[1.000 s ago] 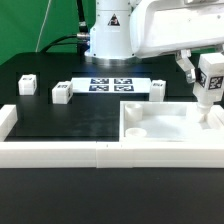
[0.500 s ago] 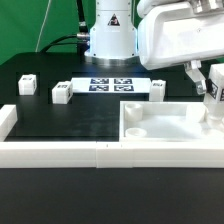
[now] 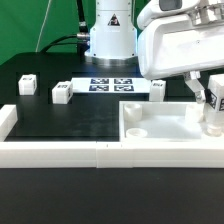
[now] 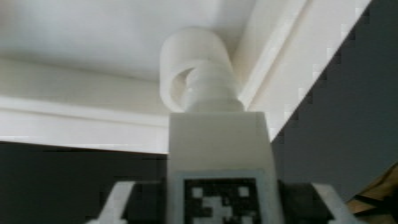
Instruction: Assemble one leg
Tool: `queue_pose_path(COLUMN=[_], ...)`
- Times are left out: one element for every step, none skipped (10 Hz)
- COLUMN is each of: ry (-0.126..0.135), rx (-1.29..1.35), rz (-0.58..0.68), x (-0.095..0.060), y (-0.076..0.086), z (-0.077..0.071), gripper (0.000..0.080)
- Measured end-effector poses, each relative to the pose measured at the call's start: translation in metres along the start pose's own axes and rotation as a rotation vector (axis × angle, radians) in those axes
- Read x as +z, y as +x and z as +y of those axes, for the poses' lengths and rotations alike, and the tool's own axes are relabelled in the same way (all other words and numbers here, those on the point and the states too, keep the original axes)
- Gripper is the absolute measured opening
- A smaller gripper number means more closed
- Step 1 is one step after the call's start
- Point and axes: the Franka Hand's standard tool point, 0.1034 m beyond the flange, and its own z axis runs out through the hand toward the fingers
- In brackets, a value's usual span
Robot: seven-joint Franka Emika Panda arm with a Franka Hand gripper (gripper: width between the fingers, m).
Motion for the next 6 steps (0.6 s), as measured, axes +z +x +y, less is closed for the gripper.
queue_pose_path(ry=[-0.003, -0.005, -0.007, -0.013, -0.021, -0.023], rx=[0.0, 0.001, 0.003, 0.006, 0.007, 0.005], rz=[0.013, 0.022, 0.031, 0.056, 0.086, 0.094], x=[0.001, 0.003, 0.007, 0.01, 0.011, 0.011], y=[0.001, -0.001, -0.003, -0.005, -0.004, -0.005], z=[0.0, 0.0, 0.0, 0.0, 0.001, 0.001], gripper=[0.0287, 0.0287, 0.0287, 0.0287, 0.0287, 0.0287])
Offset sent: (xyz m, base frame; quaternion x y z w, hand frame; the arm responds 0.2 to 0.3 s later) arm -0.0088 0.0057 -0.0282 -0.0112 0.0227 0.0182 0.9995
